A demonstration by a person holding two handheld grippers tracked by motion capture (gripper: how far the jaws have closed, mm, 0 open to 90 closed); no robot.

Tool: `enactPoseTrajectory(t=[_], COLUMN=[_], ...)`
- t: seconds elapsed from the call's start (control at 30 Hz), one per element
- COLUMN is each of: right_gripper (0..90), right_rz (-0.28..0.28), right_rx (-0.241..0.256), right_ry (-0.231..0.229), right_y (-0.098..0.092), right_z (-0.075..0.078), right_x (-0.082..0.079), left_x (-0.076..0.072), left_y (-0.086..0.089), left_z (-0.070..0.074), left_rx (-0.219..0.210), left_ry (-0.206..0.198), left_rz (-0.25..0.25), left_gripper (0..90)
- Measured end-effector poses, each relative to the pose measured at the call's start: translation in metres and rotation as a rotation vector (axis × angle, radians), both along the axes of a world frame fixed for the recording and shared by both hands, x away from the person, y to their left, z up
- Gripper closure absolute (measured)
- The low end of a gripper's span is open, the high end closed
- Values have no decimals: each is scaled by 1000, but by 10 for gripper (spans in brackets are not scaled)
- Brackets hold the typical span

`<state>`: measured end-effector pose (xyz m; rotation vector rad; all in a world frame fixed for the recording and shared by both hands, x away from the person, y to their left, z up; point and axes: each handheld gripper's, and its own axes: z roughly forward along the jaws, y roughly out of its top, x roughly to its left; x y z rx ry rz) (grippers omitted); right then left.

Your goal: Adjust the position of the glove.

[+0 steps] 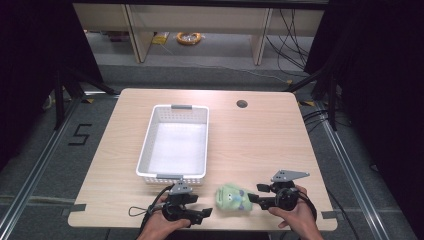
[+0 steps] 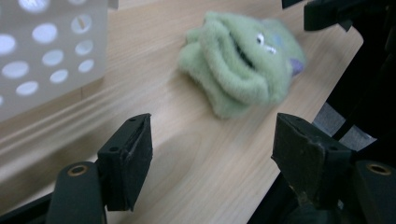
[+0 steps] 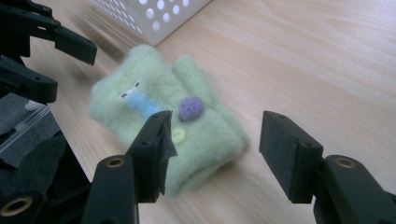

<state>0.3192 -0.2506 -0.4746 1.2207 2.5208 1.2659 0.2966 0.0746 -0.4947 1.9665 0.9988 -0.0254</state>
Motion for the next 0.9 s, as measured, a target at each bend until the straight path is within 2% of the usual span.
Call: enactPoseTrajectory(t=[0.03, 0.17, 0.2, 0.3, 0.37, 0.4, 0.43, 0.47, 0.53, 0.57, 0.6, 0.63, 0.7, 0.77, 0.8, 0.83, 0.87, 0.9], right_gripper=[447, 449, 449, 449, 448, 448, 448, 448, 451, 451, 453, 455, 457, 462, 465, 465, 466, 466], right_rz=[-19, -21, -23, -7, 5, -6, 2, 2, -2, 9, -10, -2, -3, -21, -11, -11, -20, -20], right_rx=[9, -9, 2, -20, -10, -34, -33, -33, -46, -36, -47, -47, -48, -48, -50, -54, -36, -36], right_ry=[26, 16, 24, 12, 19, 13, 25, 25, 25, 33, 38, 39, 46, 69, 45, 48, 45, 45], right_y=[1, 2, 4, 7, 8, 10, 11, 11, 12, 12, 12, 11, 11, 13, 12, 12, 13, 13], right_z=[0, -2, -3, -6, -8, -9, -10, -10, -13, -15, -16, -17, -17, -18, -19, -20, -22, -22], right_x=[-2, -3, -3, -1, -1, -1, 0, 0, 1, 2, 3, 4, 4, 3, 5, 5, 5, 5], left_x=[2, 9, 11, 18, 22, 27, 30, 30, 36, 37, 37, 38, 38, 39, 40, 39, 40, 40], left_y=[-2, -13, -15, -22, -26, -30, -32, -32, -36, -37, -39, -39, -41, -43, -43, -45, -44, -44], left_z=[1, 4, 4, 5, 4, 2, 0, 0, -5, -7, -8, -9, -11, -12, -13, -14, -13, -13], left_rx=[0, -6, -10, 2, 7, 17, 6, 6, 10, 14, 12, 14, 10, -1, -15, -16, 7, 7], left_ry=[-3, -5, -4, -7, 6, 20, 38, 38, 81, 88, 99, 106, 109, 137, 146, 143, 159, 159], left_rz=[0, -8, -6, -5, -7, -4, -4, -4, -14, -10, -15, -30, -28, -42, -45, -33, -50, -50], left_gripper=[287, 304, 308, 330, 340, 349, 352, 359, 385, 390, 397, 408, 422, 432, 445, 449, 457, 462])
